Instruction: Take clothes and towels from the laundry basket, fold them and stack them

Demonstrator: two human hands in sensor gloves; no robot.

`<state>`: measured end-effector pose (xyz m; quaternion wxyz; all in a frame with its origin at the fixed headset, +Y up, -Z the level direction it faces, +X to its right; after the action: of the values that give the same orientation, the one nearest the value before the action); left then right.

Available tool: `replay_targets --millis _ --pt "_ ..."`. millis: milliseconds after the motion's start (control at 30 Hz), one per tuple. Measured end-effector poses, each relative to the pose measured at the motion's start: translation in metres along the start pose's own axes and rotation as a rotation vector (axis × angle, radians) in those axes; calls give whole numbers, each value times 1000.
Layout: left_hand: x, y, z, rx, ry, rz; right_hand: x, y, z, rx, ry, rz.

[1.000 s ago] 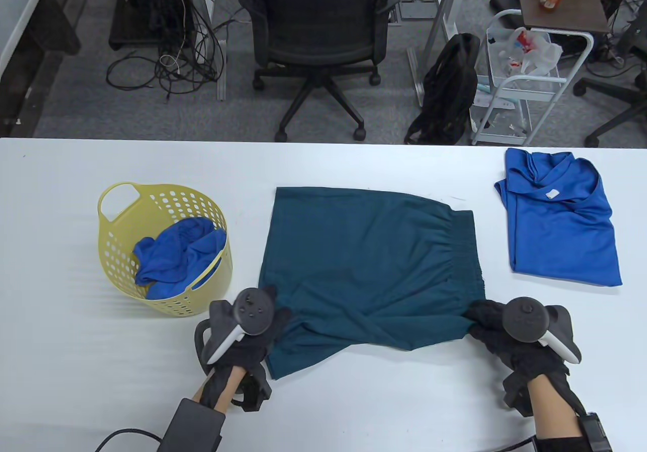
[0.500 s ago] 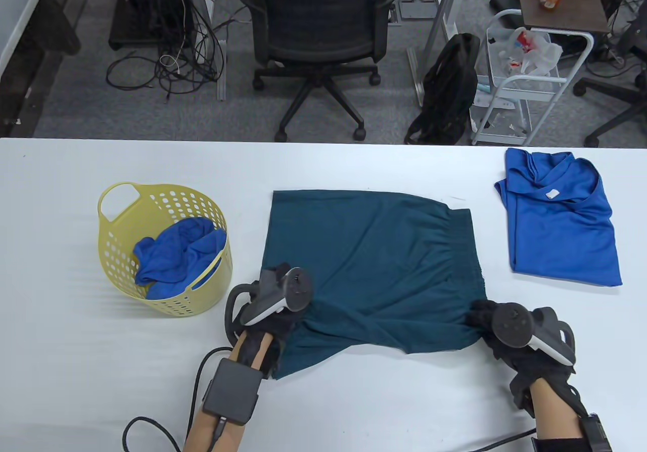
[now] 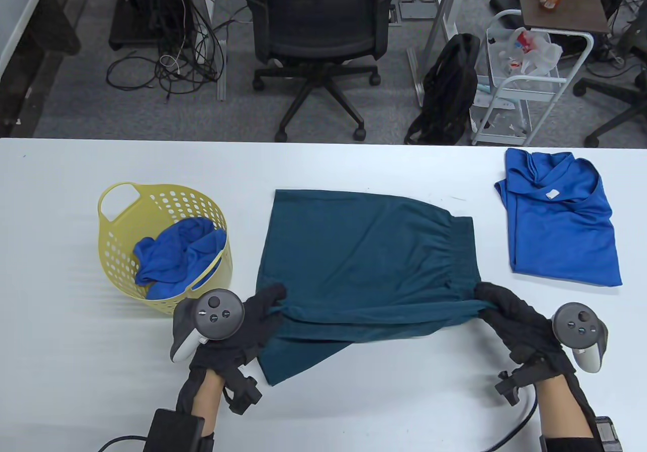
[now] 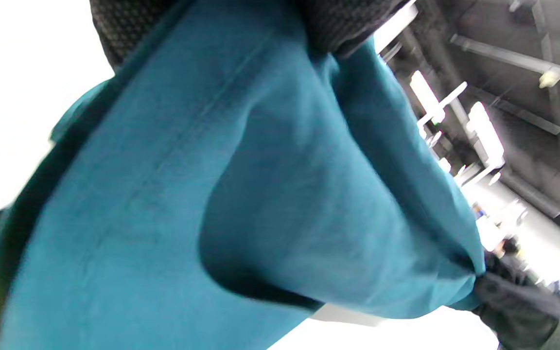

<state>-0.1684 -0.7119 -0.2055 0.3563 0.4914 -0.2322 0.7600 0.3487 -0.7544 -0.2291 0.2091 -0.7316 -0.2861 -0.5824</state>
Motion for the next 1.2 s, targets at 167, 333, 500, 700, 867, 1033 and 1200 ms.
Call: replay_targets --millis 167,333,500,700,867,1033,1200 --pt "16 -33 -6 38 245 98 14 -11 25 111 -186 -240" --pt "-5 -110 -39 -297 -119 -8 26 -27 50 215 68 -279" --pt "-113 -142 -47 -577 -224 -288 -9 -34 61 291 238 -366" --pt "-205 -100 -19 -622 -255 -572 -65 -21 55 340 365 -559" --pt "-181 -90 3 -625 -147 -355 -51 -8 44 451 198 -719" --pt "-98 -88 32 -676 -107 -78 -48 11 10 535 -10 -895" --pt "-32 -61 40 -639 -145 -25 -54 8 -7 503 132 -980"
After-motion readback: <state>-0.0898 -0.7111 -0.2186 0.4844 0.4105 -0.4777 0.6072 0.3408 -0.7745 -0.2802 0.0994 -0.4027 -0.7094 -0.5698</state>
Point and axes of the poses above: the tracker on the back of each hand, its own y axis roughly to the little-finger side, its own x axis roughly from the fingertips to the wrist, z = x × y, the point moved 1 cm from there along -x, roughly from the wrist to the fingertips, and after that the axes turned 11 degrees about -z, right-handed, at the moved point
